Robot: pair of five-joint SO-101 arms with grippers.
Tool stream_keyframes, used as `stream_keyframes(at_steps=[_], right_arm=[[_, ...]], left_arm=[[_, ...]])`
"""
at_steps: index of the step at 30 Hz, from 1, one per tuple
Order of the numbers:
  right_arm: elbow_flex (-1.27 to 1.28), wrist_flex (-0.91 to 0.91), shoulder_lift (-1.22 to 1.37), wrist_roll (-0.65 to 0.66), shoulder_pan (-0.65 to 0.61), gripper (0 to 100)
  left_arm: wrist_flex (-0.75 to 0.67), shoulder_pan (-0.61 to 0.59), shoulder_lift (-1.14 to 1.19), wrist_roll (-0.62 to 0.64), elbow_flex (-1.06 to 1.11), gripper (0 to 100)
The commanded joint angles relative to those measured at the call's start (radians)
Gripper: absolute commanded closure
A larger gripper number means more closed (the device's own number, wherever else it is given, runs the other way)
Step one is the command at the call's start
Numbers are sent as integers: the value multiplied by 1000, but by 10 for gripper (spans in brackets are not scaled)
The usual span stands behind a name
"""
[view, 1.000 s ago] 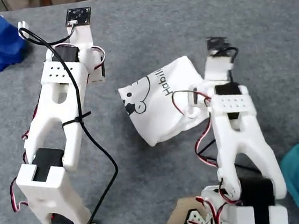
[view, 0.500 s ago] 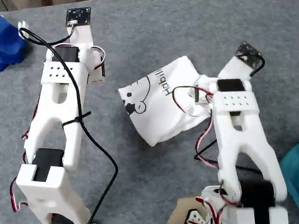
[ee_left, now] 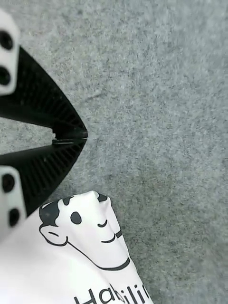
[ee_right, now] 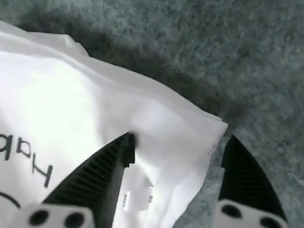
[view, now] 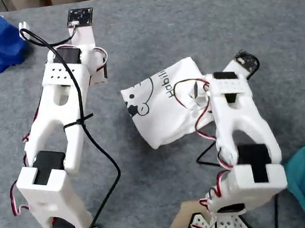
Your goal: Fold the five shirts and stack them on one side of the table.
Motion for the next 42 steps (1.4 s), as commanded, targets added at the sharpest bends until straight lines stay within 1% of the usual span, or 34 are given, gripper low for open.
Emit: stream_keyframes(at_steps=[1,5,7,9,16,23,27,32,34,42], right_arm=[[-62,-14,28,-8,5,699],[-82,-11,56,-5,5,700],[-84,-11,64,-3,7,719],[-84,-14,71,2,7,769],[-84,-17,107,5,13,994],[-116,-8,101,6,16,994],[-171,3,94,8,58,994],[-302,138,41,12,125,994],[-358,180,21,41,145,994],[-532,279,-1,114,259,994]], left_arm=[[-46,8,-8,-6,21,980],[-44,8,-8,-6,21,980],[-44,8,-8,-6,21,980],[-44,8,-8,-6,21,980],[-44,8,-8,-6,21,980],[-44,8,-8,-6,21,980],[-44,8,-8,-6,21,980],[-44,6,-8,-6,20,980],[-44,8,-8,-6,20,980],[-44,8,-8,-6,20,980]])
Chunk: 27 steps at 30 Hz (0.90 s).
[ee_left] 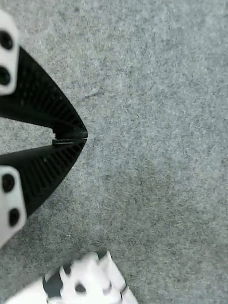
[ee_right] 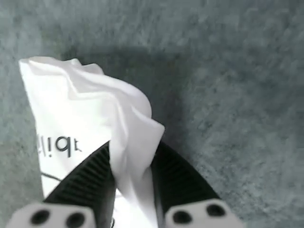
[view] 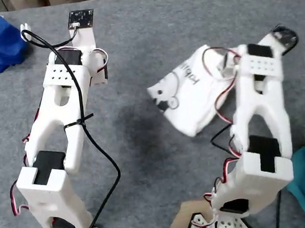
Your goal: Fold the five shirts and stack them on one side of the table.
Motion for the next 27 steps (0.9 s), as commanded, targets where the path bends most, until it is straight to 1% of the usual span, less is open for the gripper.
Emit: stream_keyframes(at_steps=[1,7,13,16,23,27], right_arm=[[-108,41,-70,34,67,994],[-194,120,-70,81,182,994],[-225,181,-71,130,323,994],[-265,253,-71,153,387,994],[-464,457,-71,212,519,994],[-598,534,-71,253,601,994]], left_arm=[[-15,8,-8,-6,-2,980],[-15,8,-8,-6,-2,980],[-11,21,-8,-6,2,980],[-6,35,-8,-6,3,980],[8,52,-13,-6,8,980],[8,43,-19,-6,8,980]])
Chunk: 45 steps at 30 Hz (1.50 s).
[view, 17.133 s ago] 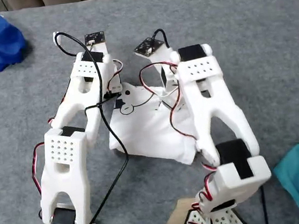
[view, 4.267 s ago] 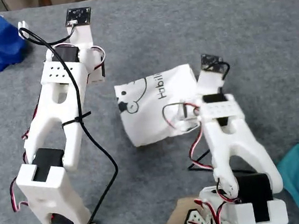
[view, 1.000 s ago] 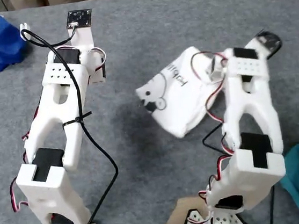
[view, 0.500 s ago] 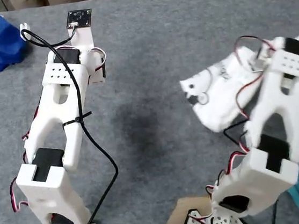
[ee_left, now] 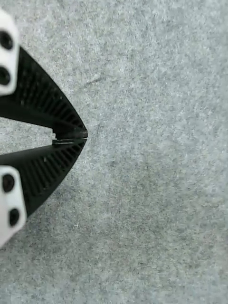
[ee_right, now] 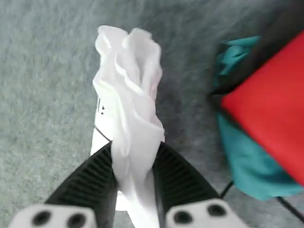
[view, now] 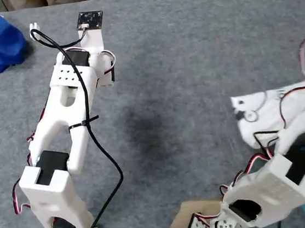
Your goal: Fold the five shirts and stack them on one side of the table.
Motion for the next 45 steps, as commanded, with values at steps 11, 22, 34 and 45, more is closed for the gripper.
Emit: stream_keyframes(at_steps=[11,22,34,45], right_arm=[[-191,112,-71,176,308,994],[-193,114,-82,330,499,994],[-188,104,-140,437,641,993],[-193,71,-39,512,719,990]], left_arm=[[137,0,-19,-8,-77,980],[316,0,-19,-63,-258,980],[431,0,-19,-63,-325,980],[480,5,-21,-63,-344,980]])
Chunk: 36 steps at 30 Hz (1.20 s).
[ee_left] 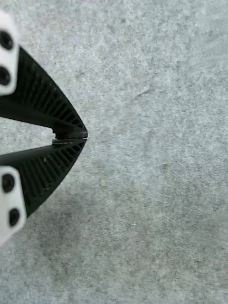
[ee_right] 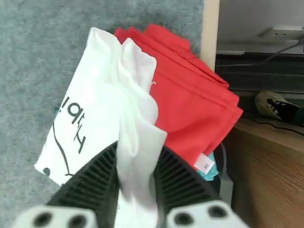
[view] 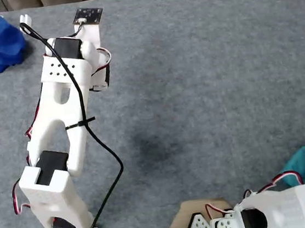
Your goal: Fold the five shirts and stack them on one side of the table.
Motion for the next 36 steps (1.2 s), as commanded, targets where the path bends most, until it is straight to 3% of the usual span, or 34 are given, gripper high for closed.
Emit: stream_keyframes(at_steps=[1,9,17,20,25,29,33,36], right_arm=[[-51,-18,10,26,30,990],[-51,-20,24,54,48,973],[-51,-12,15,46,65,652],[-51,3,15,46,67,598],[-44,32,-36,44,45,598],[-35,34,-137,29,-44,627],[53,31,-243,-52,-197,823],[122,31,-317,-81,-380,984]], left_arm=[[21,3,-21,-5,-58,980],[28,0,-21,-5,-58,980],[28,-2,-21,-5,-57,976],[28,-2,-21,-5,-57,976],[28,-32,-21,-5,-66,976],[28,-130,-21,-5,-112,975],[28,-253,-19,-23,-146,975],[28,-358,-12,-77,-176,953]])
